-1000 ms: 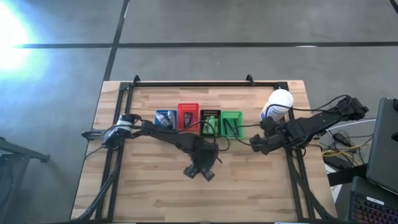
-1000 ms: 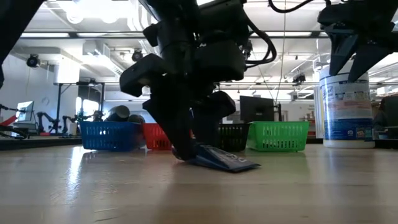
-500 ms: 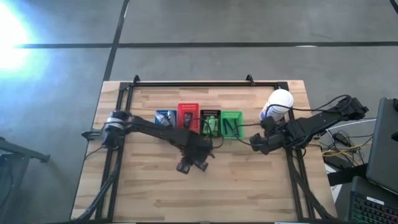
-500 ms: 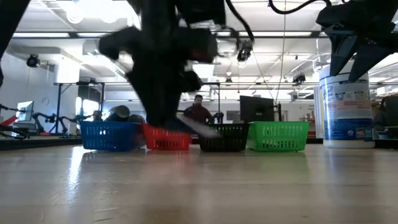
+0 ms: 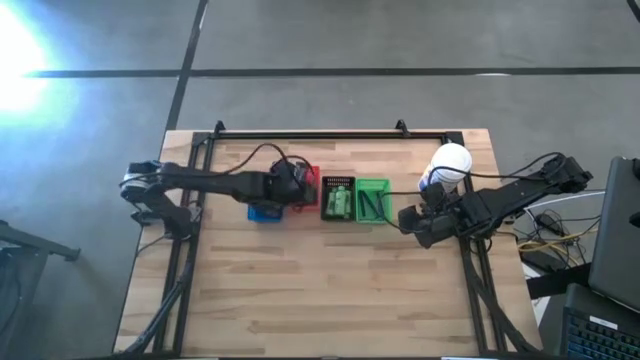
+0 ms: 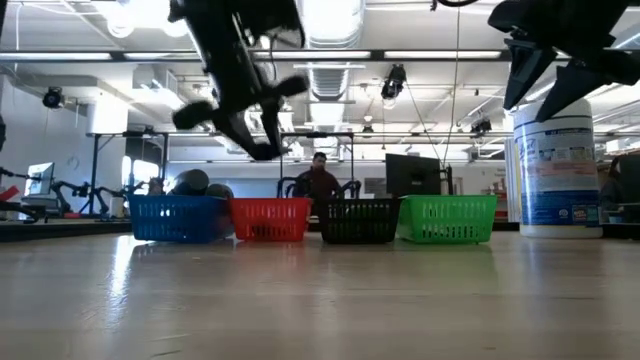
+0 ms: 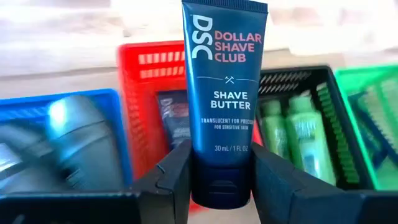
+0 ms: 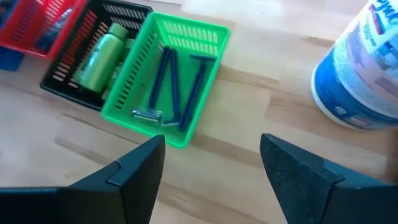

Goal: Pick & Place Travel size toiletries
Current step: Put the blue shaving cream into the red bin, then return to Home Position

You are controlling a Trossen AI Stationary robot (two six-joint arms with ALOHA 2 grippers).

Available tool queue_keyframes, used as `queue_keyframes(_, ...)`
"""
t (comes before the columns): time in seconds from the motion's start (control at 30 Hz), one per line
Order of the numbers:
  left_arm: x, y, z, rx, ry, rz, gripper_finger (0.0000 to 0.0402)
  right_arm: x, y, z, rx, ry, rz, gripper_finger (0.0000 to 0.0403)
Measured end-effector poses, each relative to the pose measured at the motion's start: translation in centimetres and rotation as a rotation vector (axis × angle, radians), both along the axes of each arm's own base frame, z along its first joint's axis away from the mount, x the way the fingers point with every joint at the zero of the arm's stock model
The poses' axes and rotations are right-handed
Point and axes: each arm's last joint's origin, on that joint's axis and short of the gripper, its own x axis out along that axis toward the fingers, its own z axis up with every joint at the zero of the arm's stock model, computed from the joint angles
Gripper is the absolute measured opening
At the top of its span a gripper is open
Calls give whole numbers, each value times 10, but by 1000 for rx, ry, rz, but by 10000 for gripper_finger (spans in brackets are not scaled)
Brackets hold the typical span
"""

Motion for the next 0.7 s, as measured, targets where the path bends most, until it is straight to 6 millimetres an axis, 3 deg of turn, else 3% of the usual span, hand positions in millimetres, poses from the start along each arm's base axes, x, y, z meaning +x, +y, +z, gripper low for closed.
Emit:
queue_keyframes(0.13,0,25,-24,-87,-33,-9,131,2,0,0,-4,-9,12,272)
queue_keyframes(0.27,-5,33,-43,-144,26,-2,131,2,1,0,11,-25,-6,283)
queue_keyframes(0.47,-3,34,-50,-168,27,3,163,4,1,0,13,-28,-7,297)
queue_keyframes(0.7,1,35,-41,-134,24,-42,223,5,2,0,6,-19,26,312)
